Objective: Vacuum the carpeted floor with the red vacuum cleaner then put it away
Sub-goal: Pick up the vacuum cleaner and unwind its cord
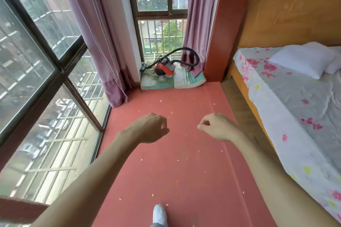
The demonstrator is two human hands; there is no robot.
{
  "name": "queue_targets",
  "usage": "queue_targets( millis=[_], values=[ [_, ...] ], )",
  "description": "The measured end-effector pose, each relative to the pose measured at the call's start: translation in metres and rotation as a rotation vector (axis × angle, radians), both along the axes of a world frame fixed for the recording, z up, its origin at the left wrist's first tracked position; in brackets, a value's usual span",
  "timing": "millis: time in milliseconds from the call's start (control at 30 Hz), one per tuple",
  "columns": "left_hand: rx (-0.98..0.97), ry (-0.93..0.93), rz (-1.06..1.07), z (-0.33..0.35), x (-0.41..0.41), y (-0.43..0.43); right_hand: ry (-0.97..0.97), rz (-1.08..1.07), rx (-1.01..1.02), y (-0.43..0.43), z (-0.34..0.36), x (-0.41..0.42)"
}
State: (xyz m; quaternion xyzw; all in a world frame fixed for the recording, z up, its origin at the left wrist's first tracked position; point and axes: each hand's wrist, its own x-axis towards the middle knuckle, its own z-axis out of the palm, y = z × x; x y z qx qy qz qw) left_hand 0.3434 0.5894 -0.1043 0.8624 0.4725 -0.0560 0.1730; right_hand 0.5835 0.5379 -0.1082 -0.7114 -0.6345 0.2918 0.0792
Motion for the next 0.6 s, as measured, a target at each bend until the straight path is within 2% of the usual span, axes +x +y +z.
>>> queue_targets(
  millis=[267,600],
  values=[
    [0.000,0.011,-0.006,-0.024,0.023,0.151,-0.065,0.031,-0.028,0.153,-0.016,0.016],
    [-0.004,0.015,-0.080,-0.013,0.066,0.328,-0.064,-0.044,-0.038,0.313,-0.010,0.051]
  ],
)
